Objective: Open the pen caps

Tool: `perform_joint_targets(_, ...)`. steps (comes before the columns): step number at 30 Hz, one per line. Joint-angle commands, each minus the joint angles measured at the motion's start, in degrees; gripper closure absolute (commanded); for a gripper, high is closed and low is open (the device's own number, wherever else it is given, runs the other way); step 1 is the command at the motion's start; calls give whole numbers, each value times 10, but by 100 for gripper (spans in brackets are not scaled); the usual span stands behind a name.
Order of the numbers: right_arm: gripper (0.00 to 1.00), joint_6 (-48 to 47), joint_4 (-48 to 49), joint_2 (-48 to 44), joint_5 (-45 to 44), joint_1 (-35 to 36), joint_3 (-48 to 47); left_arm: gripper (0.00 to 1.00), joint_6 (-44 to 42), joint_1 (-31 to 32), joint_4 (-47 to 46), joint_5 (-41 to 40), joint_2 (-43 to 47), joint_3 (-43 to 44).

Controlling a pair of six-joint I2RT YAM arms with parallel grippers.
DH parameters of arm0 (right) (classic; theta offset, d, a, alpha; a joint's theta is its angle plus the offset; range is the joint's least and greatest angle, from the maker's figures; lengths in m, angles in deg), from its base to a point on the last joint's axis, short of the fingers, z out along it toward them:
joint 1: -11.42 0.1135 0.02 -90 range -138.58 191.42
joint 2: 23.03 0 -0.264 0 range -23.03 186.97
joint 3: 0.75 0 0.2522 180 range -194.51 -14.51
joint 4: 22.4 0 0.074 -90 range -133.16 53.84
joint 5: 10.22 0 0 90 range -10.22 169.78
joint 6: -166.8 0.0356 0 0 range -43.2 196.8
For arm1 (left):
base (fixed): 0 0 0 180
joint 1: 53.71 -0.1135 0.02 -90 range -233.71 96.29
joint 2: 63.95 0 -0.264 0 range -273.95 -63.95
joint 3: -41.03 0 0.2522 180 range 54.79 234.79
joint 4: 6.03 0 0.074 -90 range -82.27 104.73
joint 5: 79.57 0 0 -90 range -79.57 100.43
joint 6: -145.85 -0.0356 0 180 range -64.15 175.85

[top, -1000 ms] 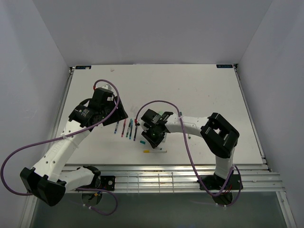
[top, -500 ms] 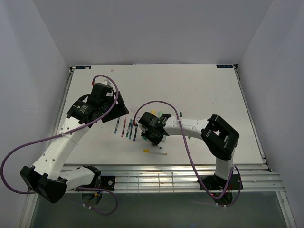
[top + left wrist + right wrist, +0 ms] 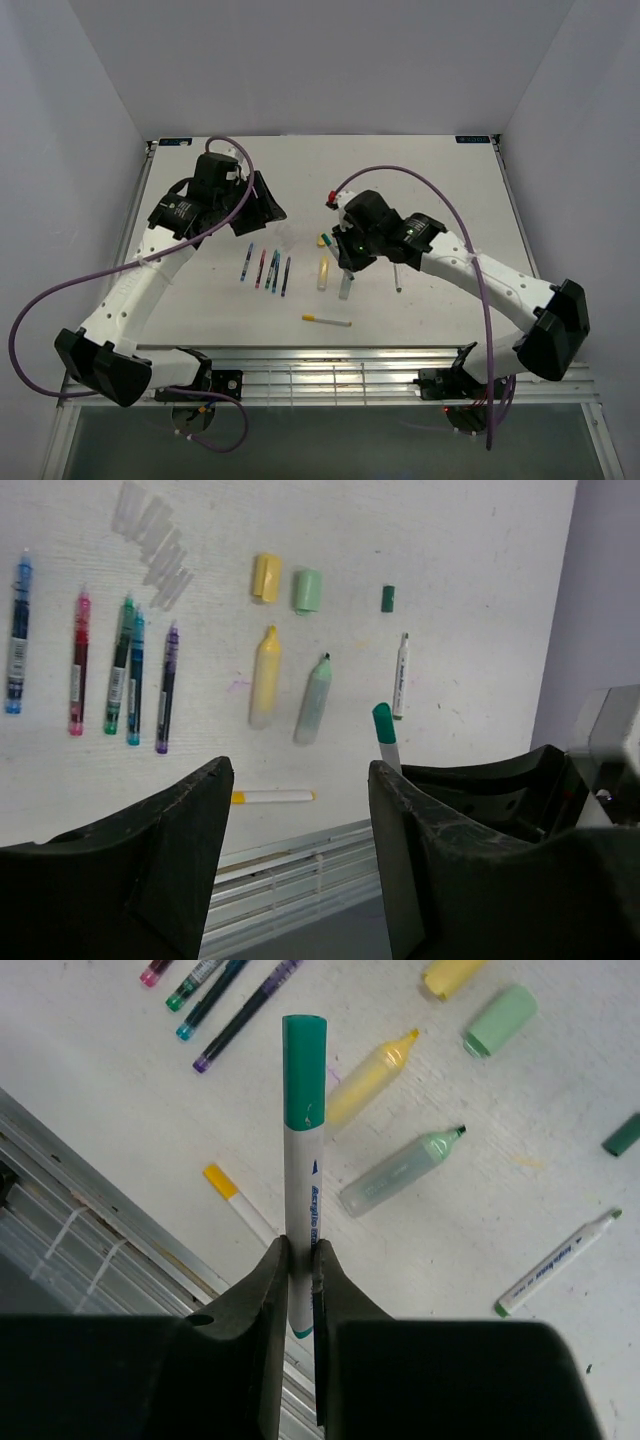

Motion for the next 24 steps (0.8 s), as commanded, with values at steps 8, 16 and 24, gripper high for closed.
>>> perform_joint_targets(8,92,101,6,-154,128,-56,139,36,44,-4,-245,325,-22,-91)
perform_joint_targets(16,92,185,73,-188,262,-114,147,37,169,4,-458,467,-45,-206)
perform_joint_targets(24,92,246,156,-168,333,-117,139,36,192,19,-505,454,-28,-227)
